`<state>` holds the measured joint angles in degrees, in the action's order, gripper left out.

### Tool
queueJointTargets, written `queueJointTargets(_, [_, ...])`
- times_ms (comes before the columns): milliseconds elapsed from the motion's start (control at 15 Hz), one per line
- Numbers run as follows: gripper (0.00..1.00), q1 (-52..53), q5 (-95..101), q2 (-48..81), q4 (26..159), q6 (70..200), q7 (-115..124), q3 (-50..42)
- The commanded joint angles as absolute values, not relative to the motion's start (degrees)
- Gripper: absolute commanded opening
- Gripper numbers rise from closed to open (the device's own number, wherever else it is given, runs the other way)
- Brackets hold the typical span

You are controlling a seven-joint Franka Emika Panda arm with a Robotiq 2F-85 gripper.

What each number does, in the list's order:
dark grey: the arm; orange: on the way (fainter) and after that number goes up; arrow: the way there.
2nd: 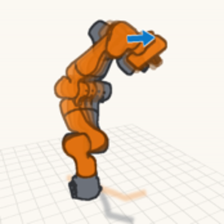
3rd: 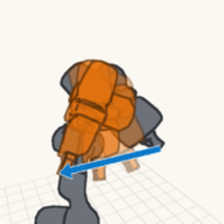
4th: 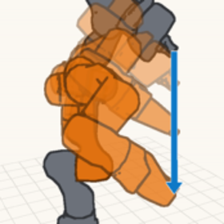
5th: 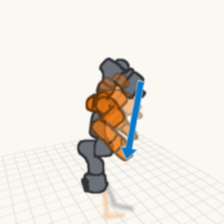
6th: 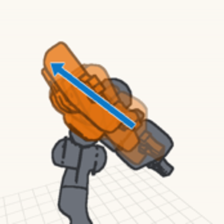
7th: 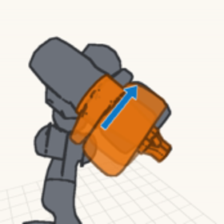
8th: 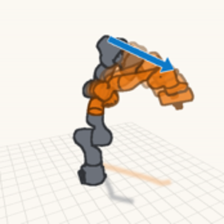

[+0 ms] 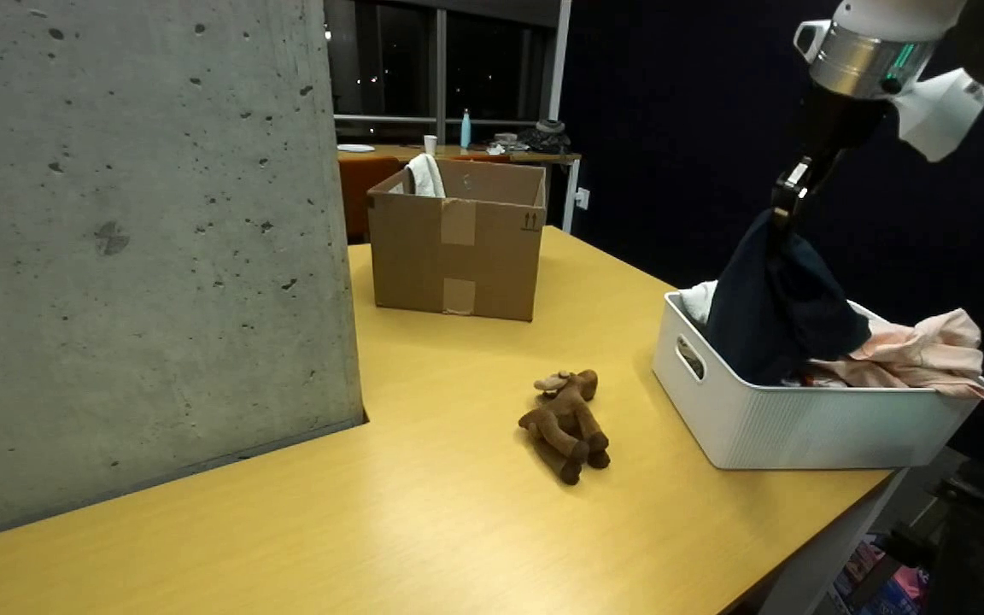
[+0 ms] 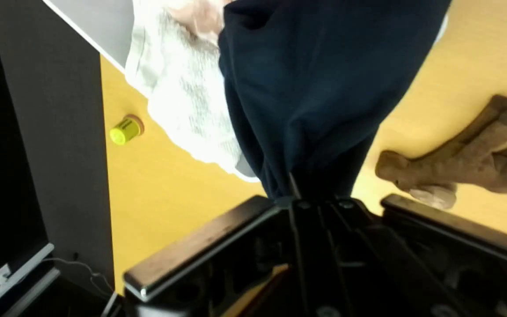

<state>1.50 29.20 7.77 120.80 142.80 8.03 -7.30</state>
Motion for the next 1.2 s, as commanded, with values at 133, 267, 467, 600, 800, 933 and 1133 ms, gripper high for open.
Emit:
queueJointTargets(133, [0.01, 3.40, 31.00, 9.22, 114.81, 141.55, 9.46, -3.91])
queueJointTargets(267, [0.01, 3.67, 30.64, 10.83, 113.95, 141.92, 9.16, -3.53])
queueJointTargets(467, [0.01, 3.85, 29.99, 14.72, 112.88, 142.71, 8.29, -3.41])
queueJointTargets(600, [0.01, 4.59, 29.26, 17.13, 111.96, 143.04, 7.27, -2.86])
queueJointTargets(800, [0.01, 6.82, 28.78, 20.39, 110.15, 142.89, 6.57, -1.31])
queueJointTargets(933, [0.01, 8.94, 29.00, 22.19, 108.76, 142.58, 6.61, -0.30])
queueJointTargets(1133, [0.01, 11.87, 28.71, 24.69, 106.55, 142.31, 6.33, 0.91])
